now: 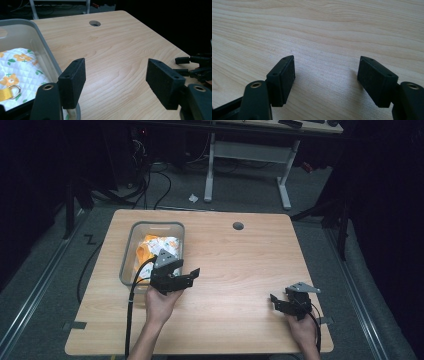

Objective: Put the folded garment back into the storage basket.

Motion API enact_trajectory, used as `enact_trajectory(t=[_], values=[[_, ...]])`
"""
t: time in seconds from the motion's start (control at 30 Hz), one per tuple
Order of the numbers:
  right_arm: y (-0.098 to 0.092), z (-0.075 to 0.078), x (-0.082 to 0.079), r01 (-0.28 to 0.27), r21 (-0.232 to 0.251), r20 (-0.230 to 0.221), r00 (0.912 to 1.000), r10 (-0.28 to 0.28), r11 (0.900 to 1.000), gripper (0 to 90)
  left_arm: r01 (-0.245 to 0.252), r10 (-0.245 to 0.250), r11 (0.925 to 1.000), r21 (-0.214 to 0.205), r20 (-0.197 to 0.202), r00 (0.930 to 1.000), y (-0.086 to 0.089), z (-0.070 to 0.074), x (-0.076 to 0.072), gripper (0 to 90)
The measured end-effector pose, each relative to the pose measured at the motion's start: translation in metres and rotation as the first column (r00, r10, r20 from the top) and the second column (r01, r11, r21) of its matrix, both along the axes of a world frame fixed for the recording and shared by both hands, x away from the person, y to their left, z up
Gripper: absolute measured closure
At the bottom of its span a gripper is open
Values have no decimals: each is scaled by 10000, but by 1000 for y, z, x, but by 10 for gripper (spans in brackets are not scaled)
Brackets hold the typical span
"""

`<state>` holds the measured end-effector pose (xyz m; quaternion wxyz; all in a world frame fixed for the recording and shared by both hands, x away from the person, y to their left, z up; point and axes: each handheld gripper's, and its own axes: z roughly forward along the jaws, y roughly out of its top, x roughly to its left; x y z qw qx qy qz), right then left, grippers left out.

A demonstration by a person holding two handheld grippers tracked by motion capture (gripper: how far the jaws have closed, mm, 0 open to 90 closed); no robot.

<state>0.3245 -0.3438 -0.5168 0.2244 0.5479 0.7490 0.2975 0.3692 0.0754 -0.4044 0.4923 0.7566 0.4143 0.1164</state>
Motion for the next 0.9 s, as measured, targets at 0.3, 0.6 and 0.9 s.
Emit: enact_trajectory(t=[0.3,0.6,0.9], values=[[0,0,0,3,4,-5,10000,-3,10000,309,231,-230,9997,21,-151,9996,-9,-7,-1,327],[0,0,0,0,0,0,10000,0,10000,308,399,-398,9992,78,-135,9991,-16,-10,-3,328],[0,0,0,1,2,0,10000,-1,10000,308,540,-539,9985,97,-144,9984,-22,-13,-4,330]])
